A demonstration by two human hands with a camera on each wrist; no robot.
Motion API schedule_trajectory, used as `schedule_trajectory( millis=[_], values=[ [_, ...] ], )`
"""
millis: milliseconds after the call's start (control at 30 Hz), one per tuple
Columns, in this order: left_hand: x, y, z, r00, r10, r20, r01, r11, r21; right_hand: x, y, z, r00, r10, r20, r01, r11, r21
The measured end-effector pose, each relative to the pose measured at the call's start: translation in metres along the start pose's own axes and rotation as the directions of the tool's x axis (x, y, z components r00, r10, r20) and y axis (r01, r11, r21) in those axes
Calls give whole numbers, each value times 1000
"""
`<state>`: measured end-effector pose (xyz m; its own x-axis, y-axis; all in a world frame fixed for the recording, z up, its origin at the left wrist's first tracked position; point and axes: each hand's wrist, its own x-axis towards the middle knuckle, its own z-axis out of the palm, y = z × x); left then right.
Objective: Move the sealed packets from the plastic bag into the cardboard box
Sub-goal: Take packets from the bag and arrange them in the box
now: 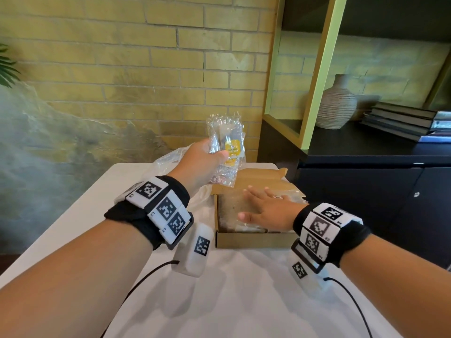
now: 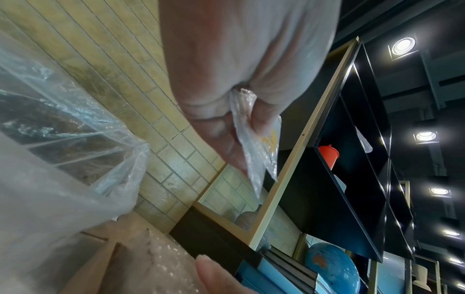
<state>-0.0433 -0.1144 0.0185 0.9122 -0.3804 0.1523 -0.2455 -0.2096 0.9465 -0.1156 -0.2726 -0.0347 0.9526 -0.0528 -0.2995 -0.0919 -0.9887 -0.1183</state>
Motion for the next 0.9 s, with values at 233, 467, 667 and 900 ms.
schedule_trajectory(
  millis=[233,467,667,900],
  values=[
    [-2,-1,6,1000,-5,15,5,1000,0,6,-4,-1,996,-27,-86,30,999,38],
    [0,1,8,999,2,34,-2,1000,-9,8,-18,-4,998,-41,-54,42,999,8],
    [0,0,6,1000,-3,24,3,1000,-6,6,-21,-16,984,-111,-140,130,982,137],
    [-7,0,11,998,7,67,-8,1000,20,-3,-9,-44,837,123,-533,373,584,721]
  ],
)
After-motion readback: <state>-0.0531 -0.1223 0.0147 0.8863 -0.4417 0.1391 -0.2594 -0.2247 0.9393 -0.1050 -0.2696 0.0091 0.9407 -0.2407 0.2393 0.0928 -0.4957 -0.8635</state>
